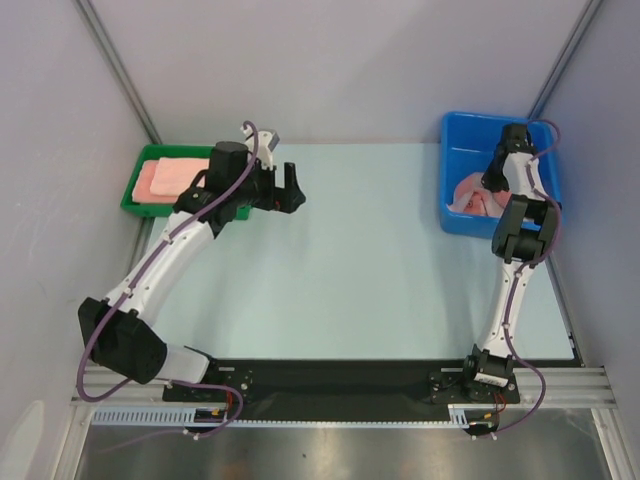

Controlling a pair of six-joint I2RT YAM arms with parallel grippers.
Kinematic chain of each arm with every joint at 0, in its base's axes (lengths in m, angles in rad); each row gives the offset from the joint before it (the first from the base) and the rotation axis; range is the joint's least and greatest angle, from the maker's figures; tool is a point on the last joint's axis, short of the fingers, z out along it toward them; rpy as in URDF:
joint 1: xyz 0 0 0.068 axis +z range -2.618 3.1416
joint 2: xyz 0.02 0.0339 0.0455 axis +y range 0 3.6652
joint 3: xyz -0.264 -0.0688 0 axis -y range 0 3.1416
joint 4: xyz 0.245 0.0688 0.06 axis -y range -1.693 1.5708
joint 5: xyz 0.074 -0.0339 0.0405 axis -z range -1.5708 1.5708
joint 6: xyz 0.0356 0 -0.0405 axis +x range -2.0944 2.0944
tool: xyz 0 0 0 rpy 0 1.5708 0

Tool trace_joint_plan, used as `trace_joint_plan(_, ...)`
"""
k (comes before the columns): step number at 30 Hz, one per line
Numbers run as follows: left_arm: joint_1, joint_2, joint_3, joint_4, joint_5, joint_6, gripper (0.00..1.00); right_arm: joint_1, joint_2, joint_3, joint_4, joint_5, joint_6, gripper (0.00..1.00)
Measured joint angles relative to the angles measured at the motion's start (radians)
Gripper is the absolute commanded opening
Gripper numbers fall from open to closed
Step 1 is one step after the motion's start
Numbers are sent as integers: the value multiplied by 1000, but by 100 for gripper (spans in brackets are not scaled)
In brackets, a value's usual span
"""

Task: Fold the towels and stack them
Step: Grab crumpled towel, then move the towel to the center of the board

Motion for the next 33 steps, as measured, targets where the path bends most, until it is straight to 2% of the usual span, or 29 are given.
trace_joint_plan(5, 3, -2, 45, -60, -11, 4, 100, -11, -17, -1, 78, -97, -13, 0)
trace_joint_plan(8, 3, -14, 96, -97, -20, 13, 100, -16, -96, -30, 109, -161, -14, 0)
trace_joint_plan(12, 4, -69, 121, -95, -28, 13, 100, -16, -296, -51, 129, -244, -3, 0)
trace_joint_plan(17, 13, -156, 118, -29, -11, -16, 100, -10, -642, -53, 193, -406, 47, 0)
trace_joint_plan(20, 29, -175, 118, -7, 33, -29, 100, 21, -841, -116, 272, -521, 107, 0)
trace_joint_plan(23, 39, -177, 100, -5, 47, -37, 100, 101, -1030, -270, 352, -615, 158, 0)
trace_joint_plan(25, 46, -190, 55, -6, 45, -43, 99, 177, -1135, -420, 388, -654, 181, 7)
trace_joint_plan(27, 54, -212, -7, -8, 40, -48, 98, 268, -1249, -612, 417, -685, 204, 9)
trace_joint_plan(31, 74, -261, -128, -39, 18, -61, 95, 426, -1406, -1102, 511, -684, 243, 5)
trace_joint_plan(33, 78, -277, -179, -44, 16, -61, 94, 535, -1404, -1330, 552, -662, 253, 11)
